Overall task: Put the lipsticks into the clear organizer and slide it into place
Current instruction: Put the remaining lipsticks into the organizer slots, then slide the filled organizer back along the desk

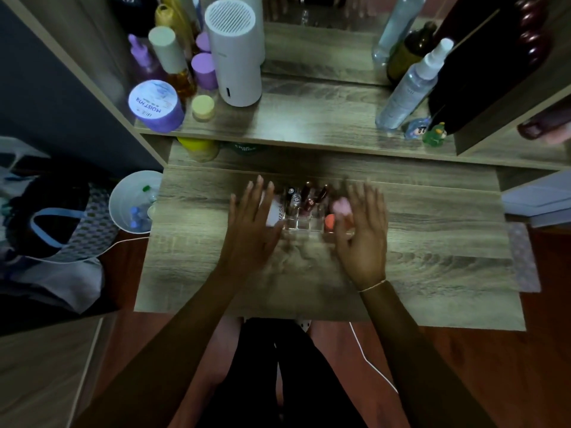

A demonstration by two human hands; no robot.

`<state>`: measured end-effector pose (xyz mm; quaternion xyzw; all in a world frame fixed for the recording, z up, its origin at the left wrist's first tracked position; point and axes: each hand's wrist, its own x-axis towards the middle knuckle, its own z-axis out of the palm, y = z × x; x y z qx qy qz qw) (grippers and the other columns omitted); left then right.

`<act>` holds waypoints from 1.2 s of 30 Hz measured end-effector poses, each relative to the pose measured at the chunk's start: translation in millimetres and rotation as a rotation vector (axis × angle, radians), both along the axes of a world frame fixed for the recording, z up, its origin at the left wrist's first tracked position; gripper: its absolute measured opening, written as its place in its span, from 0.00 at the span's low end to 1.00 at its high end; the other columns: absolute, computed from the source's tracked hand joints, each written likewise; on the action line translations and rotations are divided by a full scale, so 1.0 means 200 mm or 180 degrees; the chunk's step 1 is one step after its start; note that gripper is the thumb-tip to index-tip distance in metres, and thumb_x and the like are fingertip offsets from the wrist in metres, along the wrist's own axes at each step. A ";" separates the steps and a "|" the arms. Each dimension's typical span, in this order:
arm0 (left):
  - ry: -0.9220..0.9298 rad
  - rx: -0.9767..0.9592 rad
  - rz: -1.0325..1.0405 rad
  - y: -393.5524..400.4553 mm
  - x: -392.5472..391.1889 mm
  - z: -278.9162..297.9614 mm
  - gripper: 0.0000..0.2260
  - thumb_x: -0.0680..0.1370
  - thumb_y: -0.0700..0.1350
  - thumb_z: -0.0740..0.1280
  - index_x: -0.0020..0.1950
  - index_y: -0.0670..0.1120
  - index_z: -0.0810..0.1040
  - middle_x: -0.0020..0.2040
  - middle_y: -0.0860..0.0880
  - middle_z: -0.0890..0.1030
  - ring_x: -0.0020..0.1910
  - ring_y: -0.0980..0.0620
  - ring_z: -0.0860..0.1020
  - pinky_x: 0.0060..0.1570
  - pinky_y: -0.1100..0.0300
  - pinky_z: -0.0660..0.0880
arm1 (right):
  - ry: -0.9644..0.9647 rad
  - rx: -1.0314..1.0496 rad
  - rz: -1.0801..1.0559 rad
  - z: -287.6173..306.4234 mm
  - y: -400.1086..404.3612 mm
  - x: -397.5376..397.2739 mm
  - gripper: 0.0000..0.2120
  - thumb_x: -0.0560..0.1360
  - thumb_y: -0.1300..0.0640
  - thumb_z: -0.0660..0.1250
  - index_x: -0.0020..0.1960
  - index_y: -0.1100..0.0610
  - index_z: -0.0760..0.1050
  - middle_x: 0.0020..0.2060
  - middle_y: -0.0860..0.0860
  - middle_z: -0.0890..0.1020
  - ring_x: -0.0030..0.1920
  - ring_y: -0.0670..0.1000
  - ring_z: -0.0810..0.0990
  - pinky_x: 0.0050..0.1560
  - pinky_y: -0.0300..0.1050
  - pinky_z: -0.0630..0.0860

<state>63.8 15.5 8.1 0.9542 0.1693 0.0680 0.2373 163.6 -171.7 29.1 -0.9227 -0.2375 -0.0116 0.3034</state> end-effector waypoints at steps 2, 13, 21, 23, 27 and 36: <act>-0.0061 -0.0210 0.0243 0.03 -0.04 0.00 0.31 0.79 0.59 0.50 0.77 0.43 0.52 0.78 0.41 0.52 0.76 0.46 0.48 0.73 0.42 0.46 | 0.0096 0.0236 -0.0309 -0.02 -0.08 0.02 0.27 0.79 0.49 0.59 0.76 0.55 0.61 0.76 0.56 0.62 0.78 0.56 0.54 0.76 0.60 0.56; 0.0419 -0.0876 0.0555 0.05 -0.11 -0.13 0.46 0.72 0.70 0.59 0.77 0.43 0.46 0.79 0.41 0.48 0.77 0.46 0.47 0.75 0.42 0.49 | 0.1249 -0.0043 -0.0315 -0.22 -0.24 -0.06 0.50 0.66 0.36 0.72 0.78 0.52 0.50 0.78 0.51 0.59 0.77 0.53 0.57 0.73 0.61 0.64; 0.0090 -0.1548 0.0904 0.03 -0.07 -0.20 0.47 0.64 0.58 0.77 0.75 0.48 0.57 0.72 0.44 0.66 0.71 0.45 0.64 0.66 0.38 0.67 | 0.1181 -0.0218 -0.0252 -0.34 -0.20 -0.01 0.49 0.68 0.39 0.73 0.78 0.55 0.51 0.77 0.54 0.61 0.77 0.54 0.57 0.77 0.60 0.52; -0.0014 -0.1605 0.0935 0.03 -0.06 -0.23 0.46 0.62 0.56 0.79 0.74 0.48 0.59 0.69 0.45 0.68 0.68 0.45 0.66 0.65 0.39 0.69 | 0.1086 -0.0246 -0.0228 -0.37 -0.18 0.01 0.48 0.68 0.38 0.72 0.77 0.55 0.53 0.76 0.54 0.63 0.77 0.55 0.57 0.78 0.58 0.48; -0.0116 -0.1579 0.1042 0.01 -0.04 -0.28 0.45 0.61 0.58 0.78 0.72 0.51 0.60 0.68 0.46 0.69 0.69 0.43 0.64 0.66 0.36 0.66 | 0.0927 -0.0182 -0.0365 -0.42 -0.15 0.01 0.45 0.68 0.37 0.72 0.75 0.56 0.57 0.74 0.56 0.66 0.77 0.56 0.55 0.78 0.60 0.49; -0.0088 -0.1477 0.1321 -0.02 -0.02 -0.34 0.46 0.64 0.59 0.75 0.75 0.48 0.57 0.74 0.45 0.64 0.75 0.40 0.52 0.71 0.34 0.56 | 0.0636 -0.0070 -0.0621 -0.48 -0.11 0.01 0.39 0.70 0.39 0.69 0.73 0.58 0.63 0.71 0.62 0.70 0.75 0.58 0.62 0.76 0.64 0.51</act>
